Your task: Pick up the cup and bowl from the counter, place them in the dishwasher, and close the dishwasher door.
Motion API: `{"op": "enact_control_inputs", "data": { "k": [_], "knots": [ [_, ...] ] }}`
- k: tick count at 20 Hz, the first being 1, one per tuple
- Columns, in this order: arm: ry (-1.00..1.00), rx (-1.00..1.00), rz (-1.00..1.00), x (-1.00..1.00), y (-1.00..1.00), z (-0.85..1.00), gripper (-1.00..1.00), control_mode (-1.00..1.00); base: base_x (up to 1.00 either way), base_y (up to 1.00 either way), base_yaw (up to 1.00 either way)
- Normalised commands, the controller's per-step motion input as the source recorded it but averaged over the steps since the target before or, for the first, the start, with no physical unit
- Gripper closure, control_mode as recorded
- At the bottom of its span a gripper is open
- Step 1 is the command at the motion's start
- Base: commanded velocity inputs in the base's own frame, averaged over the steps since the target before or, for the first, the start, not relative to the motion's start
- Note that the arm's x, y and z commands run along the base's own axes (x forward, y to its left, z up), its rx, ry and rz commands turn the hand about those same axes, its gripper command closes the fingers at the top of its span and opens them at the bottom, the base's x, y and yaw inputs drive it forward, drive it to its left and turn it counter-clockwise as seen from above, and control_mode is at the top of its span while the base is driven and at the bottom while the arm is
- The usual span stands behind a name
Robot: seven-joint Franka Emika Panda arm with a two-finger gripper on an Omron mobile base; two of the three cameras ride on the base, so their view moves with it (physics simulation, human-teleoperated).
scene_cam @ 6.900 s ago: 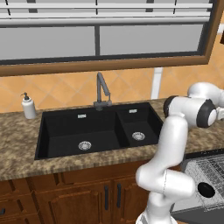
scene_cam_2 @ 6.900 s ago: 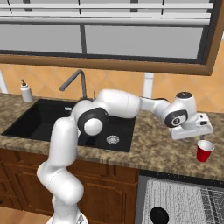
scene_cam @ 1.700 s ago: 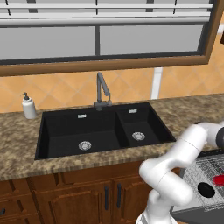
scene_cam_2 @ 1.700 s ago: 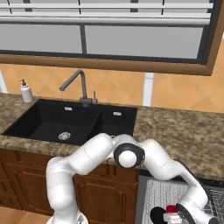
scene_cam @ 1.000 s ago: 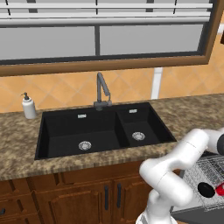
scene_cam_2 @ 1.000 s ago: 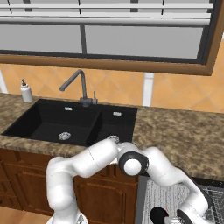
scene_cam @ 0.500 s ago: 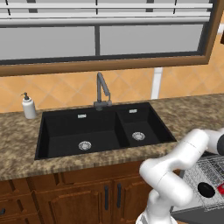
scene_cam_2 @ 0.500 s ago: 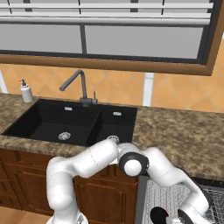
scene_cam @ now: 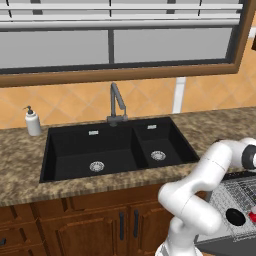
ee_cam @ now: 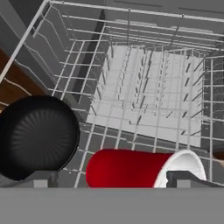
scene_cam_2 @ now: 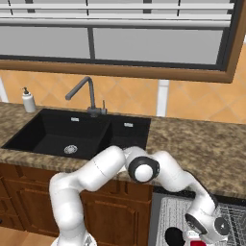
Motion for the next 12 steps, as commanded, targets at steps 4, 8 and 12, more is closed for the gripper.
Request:
{"op": "enact_control_inputs", "data": {
  "k": [4,8,12],
  "knots": [
    [0.05,0.00,-0.02,-0.03,0.00,0.28,-1.00,-1.00,0.00,0.00,0.00],
    [0.13,0.00,-0.08,0.00,-0.01,0.79,-1.00,-1.00,0.00,0.00,0.00],
    [0.08,0.00,-0.07,-0.19,-0.06,0.54,-1.00,-1.00,0.00,0.00,0.00]
  ]
}}
